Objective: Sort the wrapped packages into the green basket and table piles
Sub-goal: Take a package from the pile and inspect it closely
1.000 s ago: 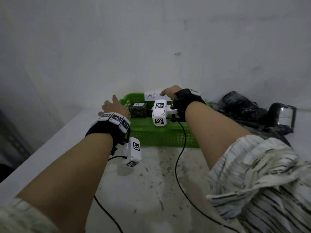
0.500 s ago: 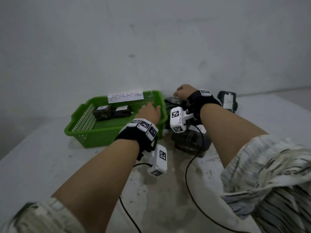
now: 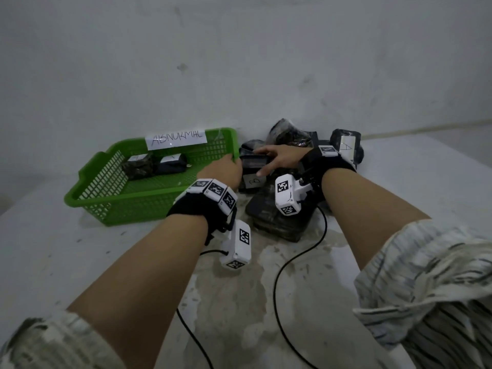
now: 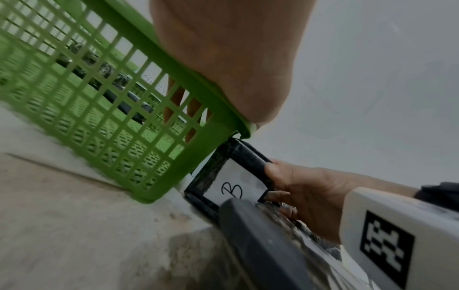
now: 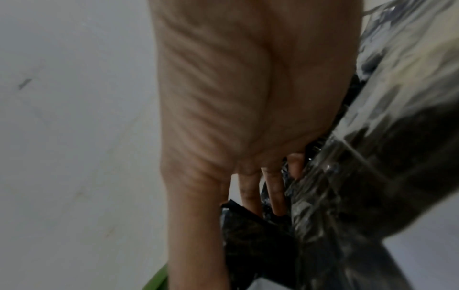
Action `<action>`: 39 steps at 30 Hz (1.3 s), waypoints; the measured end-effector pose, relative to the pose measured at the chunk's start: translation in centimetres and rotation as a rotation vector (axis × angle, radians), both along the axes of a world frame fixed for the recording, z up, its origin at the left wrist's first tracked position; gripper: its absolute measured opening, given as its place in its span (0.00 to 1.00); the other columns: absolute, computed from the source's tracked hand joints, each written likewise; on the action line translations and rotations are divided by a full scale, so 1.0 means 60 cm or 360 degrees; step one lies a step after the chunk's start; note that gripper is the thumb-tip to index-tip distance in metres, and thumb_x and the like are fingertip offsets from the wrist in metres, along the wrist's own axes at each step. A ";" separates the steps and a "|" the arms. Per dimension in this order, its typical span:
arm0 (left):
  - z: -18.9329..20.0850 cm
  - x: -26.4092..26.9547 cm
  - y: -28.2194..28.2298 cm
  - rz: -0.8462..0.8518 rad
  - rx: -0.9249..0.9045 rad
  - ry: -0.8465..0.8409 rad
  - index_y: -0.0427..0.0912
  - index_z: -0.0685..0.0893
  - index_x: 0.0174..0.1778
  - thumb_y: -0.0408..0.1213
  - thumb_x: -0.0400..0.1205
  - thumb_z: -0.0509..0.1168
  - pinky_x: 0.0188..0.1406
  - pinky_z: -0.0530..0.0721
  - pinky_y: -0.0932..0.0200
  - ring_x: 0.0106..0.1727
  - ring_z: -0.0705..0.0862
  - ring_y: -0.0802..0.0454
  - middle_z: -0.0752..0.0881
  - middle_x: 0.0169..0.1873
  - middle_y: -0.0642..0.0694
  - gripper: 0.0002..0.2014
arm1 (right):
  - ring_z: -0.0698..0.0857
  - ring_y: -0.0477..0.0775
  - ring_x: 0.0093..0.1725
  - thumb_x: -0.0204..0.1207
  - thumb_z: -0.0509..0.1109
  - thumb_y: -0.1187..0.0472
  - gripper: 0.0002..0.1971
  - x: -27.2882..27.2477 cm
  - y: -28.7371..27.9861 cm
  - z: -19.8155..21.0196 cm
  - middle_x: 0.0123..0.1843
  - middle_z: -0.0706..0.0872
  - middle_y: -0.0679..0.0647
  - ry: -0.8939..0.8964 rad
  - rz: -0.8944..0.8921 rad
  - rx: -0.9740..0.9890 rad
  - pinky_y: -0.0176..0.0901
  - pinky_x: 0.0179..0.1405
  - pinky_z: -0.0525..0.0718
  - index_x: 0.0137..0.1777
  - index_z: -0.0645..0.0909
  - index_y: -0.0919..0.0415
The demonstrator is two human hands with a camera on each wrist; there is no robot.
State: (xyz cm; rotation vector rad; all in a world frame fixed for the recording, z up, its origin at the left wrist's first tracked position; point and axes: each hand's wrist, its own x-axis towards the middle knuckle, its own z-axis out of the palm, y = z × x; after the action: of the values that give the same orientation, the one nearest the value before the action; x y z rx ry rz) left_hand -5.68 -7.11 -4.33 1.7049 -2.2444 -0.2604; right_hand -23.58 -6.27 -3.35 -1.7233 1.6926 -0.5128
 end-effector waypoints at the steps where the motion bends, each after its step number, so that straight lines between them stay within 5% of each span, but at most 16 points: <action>1: 0.001 0.000 0.002 0.0004 -0.0004 0.0001 0.46 0.77 0.66 0.50 0.86 0.44 0.57 0.75 0.49 0.62 0.81 0.38 0.81 0.65 0.39 0.22 | 0.78 0.52 0.66 0.69 0.80 0.58 0.36 0.001 -0.001 0.000 0.68 0.78 0.53 -0.0002 0.0014 0.0016 0.39 0.62 0.75 0.76 0.70 0.53; 3: 0.005 0.000 0.006 0.0016 0.0004 -0.0006 0.47 0.75 0.70 0.50 0.86 0.44 0.58 0.74 0.50 0.65 0.80 0.38 0.80 0.67 0.39 0.22 | 0.83 0.56 0.59 0.66 0.81 0.64 0.30 0.005 -0.004 -0.002 0.60 0.83 0.56 -0.0033 -0.0025 -0.0026 0.43 0.57 0.82 0.69 0.77 0.59; 6: 0.009 0.004 0.009 0.0004 0.0031 -0.0007 0.48 0.72 0.74 0.50 0.86 0.45 0.63 0.74 0.49 0.69 0.77 0.39 0.77 0.71 0.40 0.24 | 0.82 0.54 0.50 0.68 0.78 0.68 0.22 0.015 -0.005 -0.003 0.50 0.84 0.57 -0.0054 -0.0204 -0.0223 0.34 0.41 0.80 0.62 0.82 0.67; 9: 0.013 0.007 0.009 -0.0071 0.0061 0.0006 0.47 0.71 0.75 0.51 0.86 0.45 0.66 0.73 0.49 0.71 0.76 0.40 0.75 0.73 0.40 0.24 | 0.83 0.59 0.52 0.71 0.75 0.66 0.18 0.019 -0.007 0.001 0.50 0.84 0.61 -0.0112 -0.0434 -0.0403 0.40 0.48 0.78 0.60 0.83 0.71; 14: 0.018 0.011 0.012 -0.0202 0.0133 0.0373 0.42 0.65 0.78 0.52 0.86 0.50 0.72 0.71 0.47 0.74 0.73 0.40 0.73 0.74 0.38 0.26 | 0.83 0.59 0.42 0.73 0.70 0.69 0.09 0.028 0.017 0.031 0.43 0.83 0.58 -0.0896 -0.0829 -0.0626 0.44 0.41 0.84 0.52 0.79 0.63; 19: 0.045 0.027 0.027 -0.0248 0.0142 0.0889 0.42 0.64 0.78 0.48 0.87 0.53 0.71 0.70 0.51 0.72 0.75 0.42 0.75 0.73 0.39 0.24 | 0.81 0.58 0.42 0.73 0.69 0.66 0.06 0.040 0.047 0.050 0.38 0.81 0.55 -0.1244 -0.0944 -0.0697 0.48 0.38 0.79 0.38 0.76 0.57; 22: 0.058 0.041 0.039 -0.0296 0.0168 0.1098 0.43 0.67 0.76 0.48 0.86 0.54 0.69 0.73 0.51 0.69 0.77 0.43 0.77 0.69 0.39 0.23 | 0.82 0.57 0.40 0.75 0.68 0.66 0.06 0.059 0.065 0.050 0.39 0.81 0.56 -0.1476 -0.0904 -0.0669 0.44 0.33 0.82 0.39 0.75 0.58; 27: 0.063 0.069 0.053 -0.0313 0.0283 0.1521 0.44 0.67 0.75 0.47 0.83 0.62 0.65 0.78 0.49 0.68 0.78 0.44 0.76 0.71 0.42 0.25 | 0.85 0.61 0.44 0.79 0.62 0.71 0.08 0.112 0.095 0.040 0.48 0.83 0.63 -0.2042 -0.0620 -0.0484 0.48 0.32 0.90 0.57 0.72 0.67; 31: 0.064 0.104 0.054 -0.0303 0.0386 0.1778 0.43 0.66 0.74 0.36 0.81 0.66 0.48 0.86 0.48 0.62 0.81 0.44 0.78 0.66 0.40 0.26 | 0.85 0.61 0.51 0.77 0.65 0.72 0.17 0.150 0.104 0.024 0.57 0.83 0.65 -0.1974 -0.0524 -0.0343 0.52 0.37 0.91 0.65 0.69 0.66; 34: 0.063 0.129 0.053 -0.0326 0.0464 0.1790 0.43 0.66 0.75 0.30 0.80 0.67 0.42 0.86 0.52 0.56 0.81 0.45 0.78 0.60 0.40 0.28 | 0.85 0.58 0.52 0.77 0.69 0.53 0.25 0.176 0.104 0.017 0.64 0.84 0.61 -0.1682 -0.0523 -0.0246 0.45 0.31 0.86 0.72 0.70 0.59; 36: 0.059 0.141 0.055 -0.0346 0.0515 0.1778 0.44 0.67 0.75 0.29 0.80 0.66 0.41 0.86 0.52 0.57 0.81 0.44 0.77 0.60 0.41 0.27 | 0.85 0.58 0.52 0.76 0.68 0.40 0.29 0.191 0.102 0.017 0.62 0.86 0.59 -0.1588 -0.0567 -0.0300 0.40 0.28 0.83 0.71 0.73 0.56; 39: 0.056 0.153 0.062 -0.0378 0.0501 0.1761 0.45 0.69 0.74 0.32 0.82 0.64 0.42 0.86 0.52 0.58 0.83 0.42 0.79 0.60 0.40 0.23 | 0.87 0.57 0.48 0.78 0.65 0.41 0.27 0.207 0.100 0.016 0.55 0.88 0.57 -0.1480 -0.0609 -0.0478 0.38 0.22 0.81 0.69 0.74 0.59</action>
State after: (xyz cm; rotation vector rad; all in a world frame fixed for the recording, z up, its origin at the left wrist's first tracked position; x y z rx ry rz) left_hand 3.49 -3.41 -0.97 0.9524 -1.5515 -1.2918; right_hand -11.14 -0.28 -2.37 -1.0229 1.2548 -1.5265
